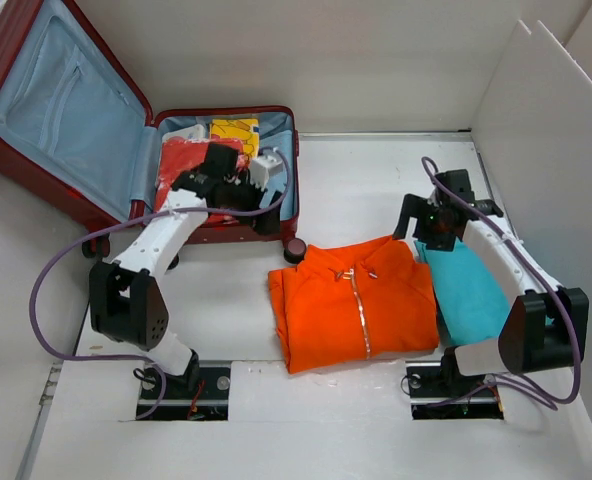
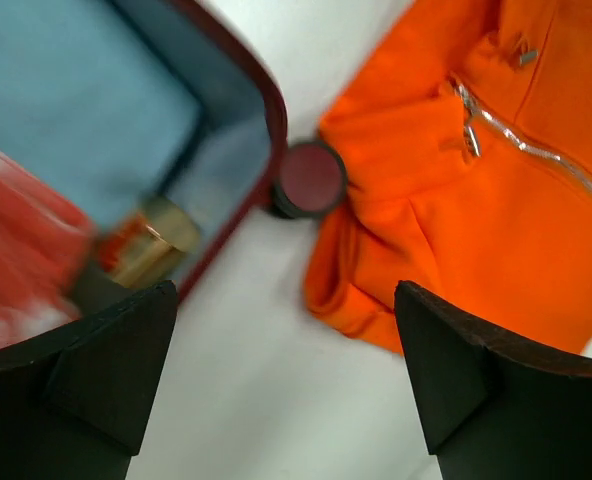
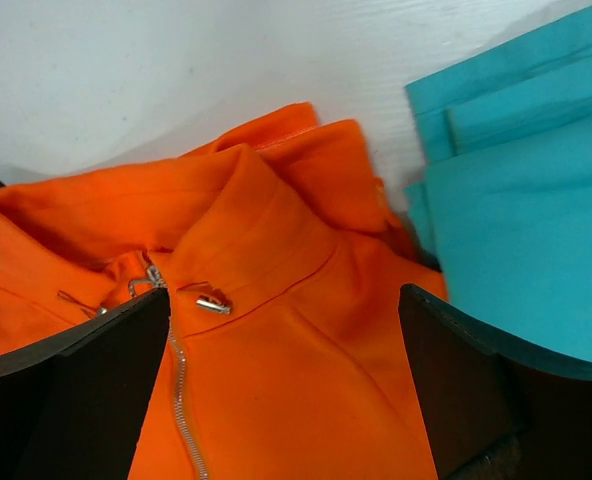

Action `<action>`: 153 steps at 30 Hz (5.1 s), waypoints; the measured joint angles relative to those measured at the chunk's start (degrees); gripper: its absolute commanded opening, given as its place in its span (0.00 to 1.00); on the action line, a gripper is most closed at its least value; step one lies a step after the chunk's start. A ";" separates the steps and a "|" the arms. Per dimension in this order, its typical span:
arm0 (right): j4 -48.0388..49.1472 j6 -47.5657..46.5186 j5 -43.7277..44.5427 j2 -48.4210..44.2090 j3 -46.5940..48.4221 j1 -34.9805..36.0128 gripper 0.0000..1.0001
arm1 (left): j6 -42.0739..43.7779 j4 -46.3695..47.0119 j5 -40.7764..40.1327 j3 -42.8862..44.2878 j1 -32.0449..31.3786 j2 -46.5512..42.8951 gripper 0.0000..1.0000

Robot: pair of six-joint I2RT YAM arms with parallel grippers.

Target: Pack the luggage

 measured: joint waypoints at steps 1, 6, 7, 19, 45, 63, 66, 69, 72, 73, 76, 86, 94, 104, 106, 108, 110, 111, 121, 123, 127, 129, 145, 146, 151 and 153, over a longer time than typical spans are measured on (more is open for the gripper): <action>-0.22 0.44 0.31 0.00 0.00 1.33 1.00 | -3.04 0.76 -0.20 -3.98 -0.24 -0.50 0.89; -1.57 2.62 2.43 0.00 0.00 5.42 1.00 | -20.39 8.24 -1.81 -16.15 1.18 -2.32 0.93; -1.95 2.99 2.99 0.00 0.00 6.10 1.00 | -22.86 9.27 -2.80 -17.20 1.18 -2.62 0.94; -0.22 12.39 1.20 -6.36 -3.28 27.89 0.78 | -40.89 19.63 -2.01 -38.80 -2.19 -14.23 1.00; 27.08 29.64 -4.90 7.54 -18.53 42.56 0.08 | -54.03 52.02 5.88 -58.05 -9.20 -12.63 1.00; 32.87 32.52 -6.29 4.13 -21.09 43.23 0.05 | -49.27 50.93 5.53 -54.82 -10.45 -6.75 0.00; 27.15 31.91 -3.45 -2.27 -20.81 43.17 0.07 | -41.29 40.94 3.69 -46.66 -10.73 -6.75 0.00; 18.71 30.75 0.87 -8.37 -17.94 43.08 0.09 | -33.55 32.37 2.05 -37.90 -10.78 -6.69 0.00; 11.54 29.86 5.29 -14.12 -14.49 42.45 0.10 | -27.45 24.83 0.81 -31.10 -10.84 -6.27 0.00; 9.31 29.68 6.73 -16.37 -13.55 42.10 0.10 | -25.55 21.79 0.22 -28.65 -11.34 -5.64 0.00; 3.78 29.27 10.01 -23.34 -11.85 39.95 0.11 | -20.37 14.62 -2.62 -22.01 -13.09 -3.02 0.00; -6.99 28.48 14.80 -35.54 -11.61 33.83 0.12 | -10.84 1.51 -13.62 0.61 -19.71 2.58 0.00; -10.36 26.36 15.43 -33.70 -10.56 32.28 0.12 | -7.48 -4.04 -17.27 23.43 -16.50 17.09 0.00; -12.24 23.87 15.74 -33.16 -9.77 30.32 0.12 | -7.78 -14.29 -14.36 49.29 -0.63 31.67 0.00; -12.52 23.52 15.85 -33.29 -9.77 29.86 0.12 | -7.69 -12.48 -14.38 49.72 3.28 31.12 0.00; -12.83 23.19 15.93 -33.59 -9.79 29.27 0.12 | -7.76 -10.19 -13.68 49.70 7.50 30.93 0.00; -12.96 22.60 16.06 -33.86 -9.79 28.59 0.12 | -7.63 -9.14 -12.26 49.55 10.84 30.93 0.00; -12.98 22.27 16.13 -33.92 -9.79 28.46 0.12 | -7.34 -9.05 -11.58 49.48 12.55 30.93 0.00; -13.18 18.86 16.33 -33.29 -9.79 25.53 0.12 | -1.14 -9.01 -4.83 48.00 25.97 30.82 0.00; -13.18 18.14 16.31 -32.76 -9.79 25.03 0.12 | -0.11 -9.05 -5.03 47.93 26.95 30.84 0.00; -13.25 16.31 16.28 -31.54 -9.79 23.74 0.12 | 0.61 -8.81 -4.72 48.57 28.37 31.32 0.00; -13.27 15.80 16.28 -31.19 -9.79 23.45 0.12 | 1.01 -8.59 -4.83 49.75 29.29 32.44 0.00; -13.77 13.05 15.56 -28.57 -9.79 22.05 0.25 | 3.93 -5.11 -7.87 51.21 31.61 39.74 0.73; -13.75 13.03 15.41 -28.57 -9.79 21.90 0.29 | 3.80 -4.15 -8.37 51.21 31.56 39.74 0.93; -13.68 12.63 14.27 -27.36 -9.01 21.77 0.52 | 3.21 1.62 -11.91 51.21 31.23 39.69 1.00; -13.73 12.35 13.90 -26.40 -7.58 21.77 0.59 | 1.99 3.34 -14.10 51.19 30.60 39.39 1.00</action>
